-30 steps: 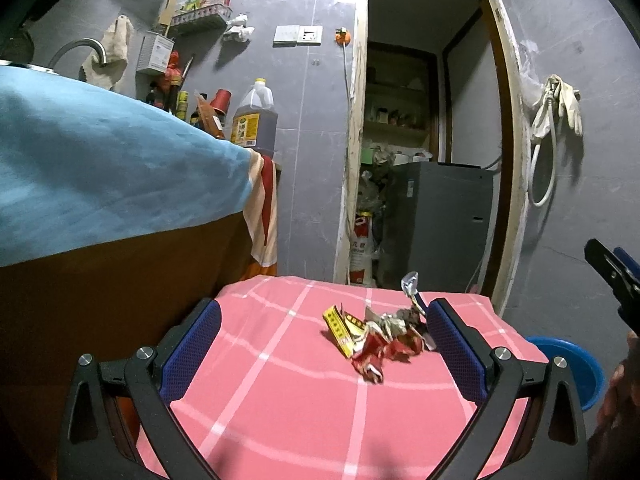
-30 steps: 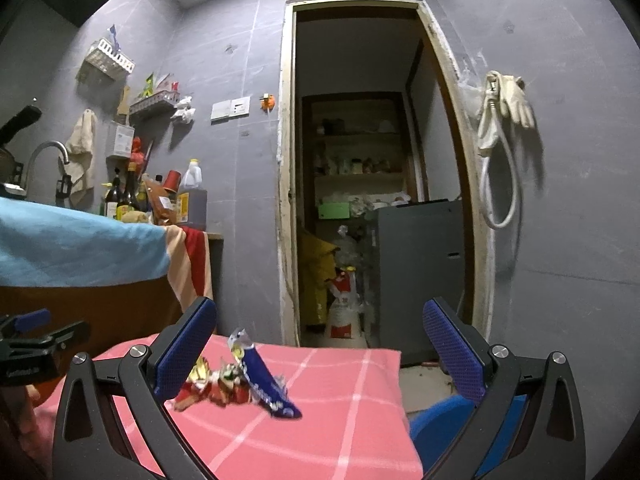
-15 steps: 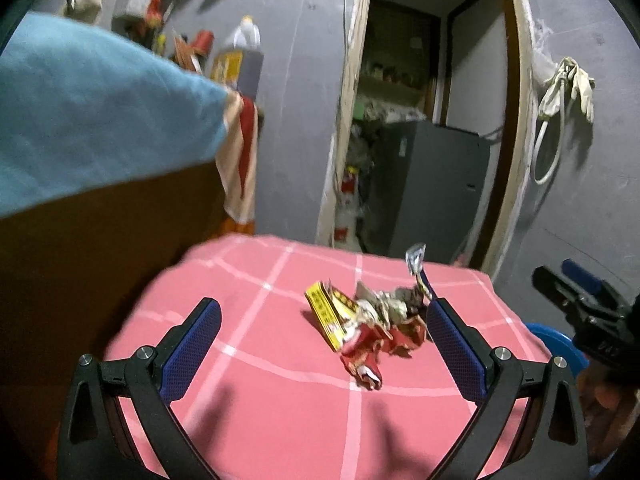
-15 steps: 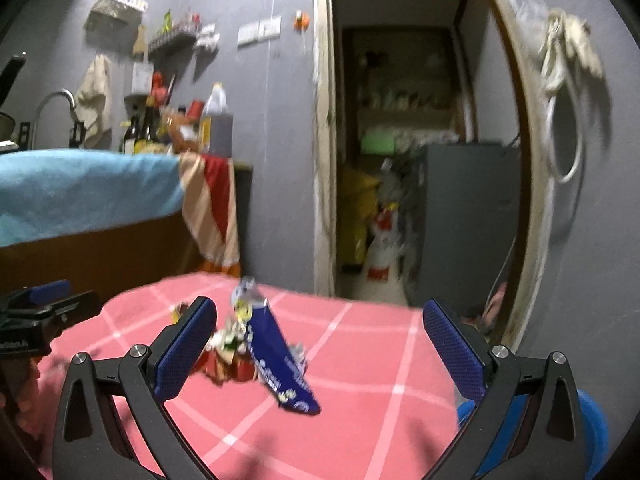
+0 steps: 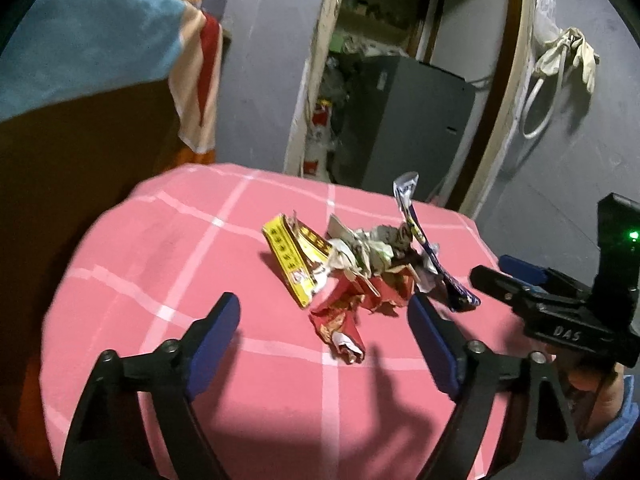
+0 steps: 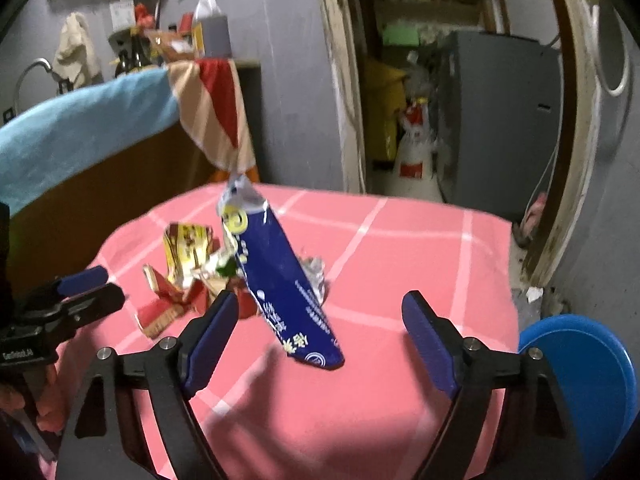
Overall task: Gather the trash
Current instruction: 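Grasp the blue wrapper with the right tool while the left tool grasps a red wrapper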
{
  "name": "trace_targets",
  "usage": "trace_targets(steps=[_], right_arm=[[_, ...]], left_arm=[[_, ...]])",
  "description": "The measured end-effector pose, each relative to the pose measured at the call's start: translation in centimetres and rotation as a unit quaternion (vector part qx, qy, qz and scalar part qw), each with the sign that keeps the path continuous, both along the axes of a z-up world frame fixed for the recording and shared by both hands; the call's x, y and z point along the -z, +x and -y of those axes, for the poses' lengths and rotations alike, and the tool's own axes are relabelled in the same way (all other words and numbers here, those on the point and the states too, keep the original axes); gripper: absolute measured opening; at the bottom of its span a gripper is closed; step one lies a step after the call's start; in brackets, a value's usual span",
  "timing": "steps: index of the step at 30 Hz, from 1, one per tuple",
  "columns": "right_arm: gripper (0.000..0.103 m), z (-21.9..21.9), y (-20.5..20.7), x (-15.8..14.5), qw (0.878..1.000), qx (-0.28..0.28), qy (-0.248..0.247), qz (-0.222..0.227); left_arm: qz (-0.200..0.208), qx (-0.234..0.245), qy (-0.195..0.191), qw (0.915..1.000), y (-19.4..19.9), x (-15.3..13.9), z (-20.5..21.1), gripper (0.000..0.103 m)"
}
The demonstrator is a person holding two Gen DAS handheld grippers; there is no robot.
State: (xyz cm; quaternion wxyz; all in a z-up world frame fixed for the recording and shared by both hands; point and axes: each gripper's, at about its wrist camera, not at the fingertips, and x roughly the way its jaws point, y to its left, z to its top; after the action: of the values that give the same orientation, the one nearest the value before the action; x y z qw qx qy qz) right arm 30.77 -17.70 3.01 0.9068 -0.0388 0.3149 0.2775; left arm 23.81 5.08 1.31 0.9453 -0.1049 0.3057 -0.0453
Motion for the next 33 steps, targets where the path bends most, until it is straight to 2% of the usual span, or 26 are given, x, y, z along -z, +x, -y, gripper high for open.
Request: trace_targets(steps=[2, 7, 11, 15, 18, 20, 22, 26, 33], right_arm=[[0.080, -0.4, 0.3, 0.5, 1.000, -0.006, -0.010, -0.011], [0.075, -0.9, 1.1, 1.3, 0.999, -0.013, -0.028, -0.032], [0.067, -1.0, 1.5, 1.7, 0.998, -0.018, -0.031, -0.044], [0.063, -1.4, 1.8, 1.9, 0.998, -0.025, -0.033, -0.056], [0.053, -1.7, 2.1, 2.2, 0.996, -0.033, -0.041, -0.070], [0.043, -1.8, 2.2, 2.4, 0.996, -0.037, -0.045, -0.075], [0.036, -1.8, 2.2, 2.6, 0.995, -0.036, -0.047, -0.077], [0.029, -1.5, 1.9, 2.6, 0.995, -0.038, -0.040, -0.077], [0.025, -1.3, 1.1, 2.7, 0.997, -0.039, -0.021, -0.064]], left_arm=[[-0.011, 0.005, -0.001, 0.9999, 0.5, 0.1, 0.1, 0.073], [-0.015, 0.015, 0.000, 0.9998, 1.4, 0.0, 0.3, 0.072], [-0.028, 0.029, 0.007, 0.9992, 2.2, 0.4, 0.6, 0.059], [-0.050, 0.035, 0.000, 0.9981, 3.2, 1.0, 0.4, 0.046], [-0.053, 0.035, -0.004, 0.9980, 3.2, 1.1, 0.2, 0.038], [-0.056, 0.037, -0.004, 0.9978, 3.2, 1.2, 0.4, 0.029], [-0.059, 0.037, -0.002, 0.9976, 3.3, 1.2, 0.5, 0.025], [-0.058, 0.034, -0.003, 0.9977, 3.2, 1.2, 0.5, 0.016], [-0.046, 0.023, -0.002, 0.9987, 2.5, 0.9, 0.7, 0.015]])
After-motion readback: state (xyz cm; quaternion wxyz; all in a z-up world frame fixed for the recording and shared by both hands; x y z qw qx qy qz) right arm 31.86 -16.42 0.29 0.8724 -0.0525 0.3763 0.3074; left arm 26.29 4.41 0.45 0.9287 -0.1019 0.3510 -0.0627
